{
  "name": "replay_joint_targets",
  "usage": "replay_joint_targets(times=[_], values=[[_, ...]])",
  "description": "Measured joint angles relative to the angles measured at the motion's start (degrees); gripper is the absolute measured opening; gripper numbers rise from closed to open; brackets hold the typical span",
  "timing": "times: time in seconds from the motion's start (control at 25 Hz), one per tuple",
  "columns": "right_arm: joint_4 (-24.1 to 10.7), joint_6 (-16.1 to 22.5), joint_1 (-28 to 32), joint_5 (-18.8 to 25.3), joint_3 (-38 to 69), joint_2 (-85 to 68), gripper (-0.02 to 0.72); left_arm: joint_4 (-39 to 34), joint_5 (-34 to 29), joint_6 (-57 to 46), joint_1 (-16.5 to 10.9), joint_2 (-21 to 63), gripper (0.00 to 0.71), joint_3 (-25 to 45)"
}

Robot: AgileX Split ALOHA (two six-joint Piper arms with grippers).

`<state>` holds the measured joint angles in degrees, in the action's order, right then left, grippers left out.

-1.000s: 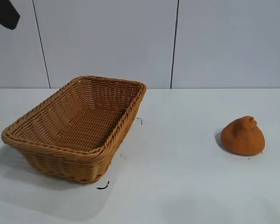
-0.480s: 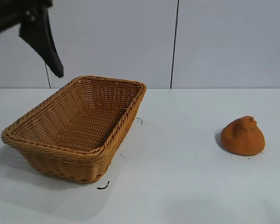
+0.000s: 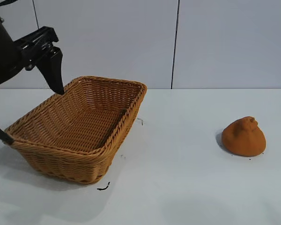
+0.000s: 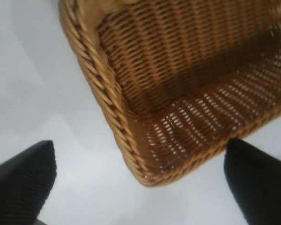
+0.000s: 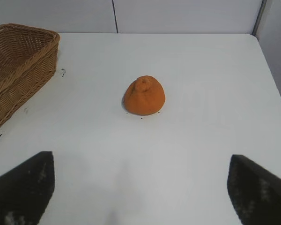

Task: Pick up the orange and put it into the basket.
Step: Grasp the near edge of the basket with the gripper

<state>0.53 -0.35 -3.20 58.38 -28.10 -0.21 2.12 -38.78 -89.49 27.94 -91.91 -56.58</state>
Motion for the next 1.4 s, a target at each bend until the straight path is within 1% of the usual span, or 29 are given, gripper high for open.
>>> replay_joint_targets(times=[0.04, 0.4, 0.44, 0.48, 0.64, 0.76, 0.84, 1.0, 1.12, 1.28, 1.32, 1.36, 1.4], values=[[0.0, 0.0, 0.0, 0.0, 0.0, 0.0, 0.694, 0.7, 1.6, 0.0, 0.0, -2.1, 0.697, 0.0], [0.0, 0.0, 0.0, 0.1, 0.0, 0.0, 0.694, 1.0, 6.5, -0.5, -0.2, -12.4, 0.697, 0.0], [0.0, 0.0, 0.0, 0.1, 0.0, 0.0, 0.694, 1.0, 6.5, -0.5, -0.2, -12.4, 0.697, 0.0], [0.0, 0.0, 0.0, 0.1, 0.0, 0.0, 0.694, 2.1, 7.9, -0.6, -0.2, -14.5, 0.697, 0.0], [0.0, 0.0, 0.0, 0.1, 0.0, 0.0, 0.694, 4.9, 9.6, -0.6, -0.2, -16.0, 0.697, 0.0], [0.0, 0.0, 0.0, 0.1, 0.0, 0.0, 0.694, 5.1, 10.4, -0.6, -0.4, -16.0, 0.685, 0.0], [0.0, 0.0, 0.0, 0.1, 0.0, 0.0, 0.694, 5.2, 10.4, -0.5, -0.9, -16.0, 0.648, 0.0], [0.0, 0.0, 0.0, 0.1, 0.0, 0.0, 0.694, 5.2, 9.4, -0.2, -2.3, -16.0, 0.540, 0.0], [0.0, 0.0, 0.0, 0.1, 0.0, 0.0, 0.694, 5.2, 8.5, 0.6, -2.8, -16.0, 0.410, 0.0], [0.0, 0.0, 0.0, 0.1, 0.0, 0.0, 0.694, 6.4, 8.0, 1.0, -2.8, -16.0, 0.177, 0.0], [0.0, 0.0, 0.0, 0.1, 0.0, 0.0, 0.694, 6.4, 8.0, 1.0, -2.8, -16.0, 0.177, 0.0], [0.0, 0.0, 0.0, 0.1, 0.0, 0.0, 0.694, 7.3, 8.3, 1.0, -2.9, -16.0, 0.100, 0.0], [0.0, 0.0, 0.0, 0.1, 0.0, 0.0, 0.694, 7.5, 8.5, 1.2, -2.9, -16.0, 0.097, -0.1]])
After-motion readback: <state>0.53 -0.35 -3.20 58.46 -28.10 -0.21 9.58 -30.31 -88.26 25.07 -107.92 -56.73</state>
